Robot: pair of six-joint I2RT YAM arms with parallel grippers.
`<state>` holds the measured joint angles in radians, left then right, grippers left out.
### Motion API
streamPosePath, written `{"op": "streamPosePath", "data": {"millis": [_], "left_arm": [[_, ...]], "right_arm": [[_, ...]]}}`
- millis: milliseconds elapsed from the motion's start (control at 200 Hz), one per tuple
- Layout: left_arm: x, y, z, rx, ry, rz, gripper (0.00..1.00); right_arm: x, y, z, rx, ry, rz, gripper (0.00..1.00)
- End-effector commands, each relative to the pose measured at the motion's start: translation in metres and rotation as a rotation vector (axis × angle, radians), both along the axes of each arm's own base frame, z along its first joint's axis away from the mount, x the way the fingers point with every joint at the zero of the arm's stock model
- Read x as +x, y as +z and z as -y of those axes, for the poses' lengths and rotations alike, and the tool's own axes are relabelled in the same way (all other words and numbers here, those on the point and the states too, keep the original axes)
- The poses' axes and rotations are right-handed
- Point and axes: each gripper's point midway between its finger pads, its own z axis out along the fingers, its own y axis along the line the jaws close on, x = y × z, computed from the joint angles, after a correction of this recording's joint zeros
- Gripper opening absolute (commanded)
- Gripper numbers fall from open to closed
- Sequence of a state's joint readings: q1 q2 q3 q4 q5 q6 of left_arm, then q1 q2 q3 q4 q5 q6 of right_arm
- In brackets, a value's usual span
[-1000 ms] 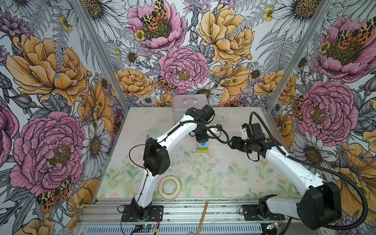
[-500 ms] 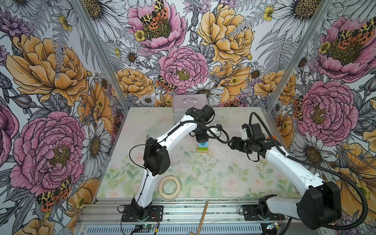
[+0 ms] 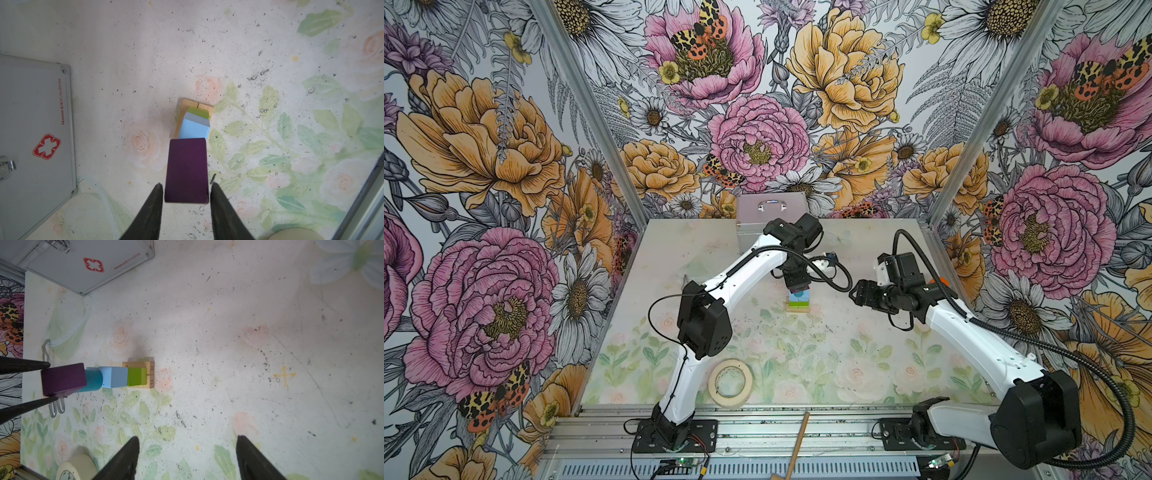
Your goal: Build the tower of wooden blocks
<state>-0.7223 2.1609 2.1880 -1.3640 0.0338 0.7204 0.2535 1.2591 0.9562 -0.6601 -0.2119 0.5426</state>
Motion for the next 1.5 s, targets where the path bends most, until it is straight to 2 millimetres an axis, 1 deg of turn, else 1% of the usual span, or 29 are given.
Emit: {"op": "streamPosePath", "data": {"millis": [0,255,285,325,345,380,460,545,701,781,831,936,1061,1216,1256,1266,1276,1331,1341,1421,1456,1466,1476,1496], "left_arm": [[0.004,0.001,0.004,-0.002,0.010,0.014,0.40],[0.007,0.002,0.004,0.000,0.015,0.023,0.43],[0.008,0.003,0.003,-0.001,0.018,0.027,0.47],[0.009,0.004,0.004,-0.003,0.020,0.030,0.48],[0.010,0.004,0.004,-0.005,0.022,0.032,0.50],[0.011,0.005,0.004,-0.006,0.026,0.035,0.52],[0.013,0.010,0.006,-0.017,0.030,0.046,0.60],[0.016,0.016,0.007,-0.029,0.033,0.061,0.63],[0.019,0.028,0.009,-0.051,0.038,0.086,0.66],[0.018,0.039,0.008,-0.065,0.041,0.107,0.66],[0.017,0.048,0.007,-0.078,0.042,0.120,0.66],[0.012,0.074,0.004,-0.117,0.050,0.161,0.66],[0.003,0.112,0.000,-0.196,0.083,0.205,0.66],[-0.012,0.155,-0.012,-0.301,0.136,0.260,0.66],[-0.014,0.159,-0.016,-0.322,0.156,0.280,0.66],[-0.017,0.170,-0.019,-0.345,0.160,0.302,0.66],[-0.019,0.177,-0.021,-0.360,0.165,0.316,0.66],[-0.021,0.190,-0.029,-0.412,0.199,0.367,0.67],[-0.021,0.190,-0.030,-0.416,0.206,0.374,0.67],[-0.024,0.213,-0.045,-0.523,0.277,0.467,0.69],[-0.026,0.221,-0.052,-0.583,0.307,0.497,0.71],[-0.027,0.227,-0.055,-0.607,0.318,0.513,0.72],[-0.028,0.227,-0.058,-0.619,0.331,0.516,0.72],[-0.029,0.232,-0.064,-0.661,0.358,0.538,0.75]], "right_arm": [[0.004,-0.001,-0.001,0.016,-0.011,0.003,0.75],[0.004,-0.001,0.000,0.016,-0.012,0.004,0.75],[0.004,-0.001,-0.001,0.016,-0.011,0.003,0.75],[0.004,-0.001,-0.001,0.017,-0.012,0.002,0.75],[0.004,-0.002,-0.001,0.015,-0.012,0.001,0.75],[0.004,-0.001,-0.001,0.017,-0.012,0.002,0.75],[0.004,-0.001,-0.001,0.018,-0.011,0.002,0.75],[0.004,0.000,-0.001,0.019,-0.012,0.005,0.76],[0.004,0.000,-0.001,0.020,-0.012,0.006,0.76],[0.004,0.002,-0.001,0.022,-0.013,0.010,0.76],[0.004,0.003,-0.001,0.024,-0.012,0.014,0.76],[0.004,0.008,-0.001,0.026,-0.010,0.029,0.76],[0.006,0.015,-0.001,0.025,-0.003,0.053,0.76],[0.009,0.026,-0.002,0.027,0.009,0.086,0.76],[0.009,0.030,-0.002,0.028,0.012,0.098,0.76],[0.009,0.031,-0.002,0.028,0.013,0.100,0.76],[0.010,0.032,-0.002,0.027,0.012,0.103,0.76],[0.010,0.037,-0.002,0.026,0.014,0.118,0.77],[0.010,0.037,-0.001,0.025,0.014,0.120,0.77],[0.012,0.043,0.000,0.023,0.015,0.138,0.79],[0.013,0.045,0.001,0.023,0.016,0.144,0.80],[0.013,0.046,0.000,0.025,0.017,0.146,0.80],[0.013,0.046,0.001,0.026,0.018,0.147,0.80],[0.013,0.048,0.001,0.027,0.019,0.152,0.81]]}}
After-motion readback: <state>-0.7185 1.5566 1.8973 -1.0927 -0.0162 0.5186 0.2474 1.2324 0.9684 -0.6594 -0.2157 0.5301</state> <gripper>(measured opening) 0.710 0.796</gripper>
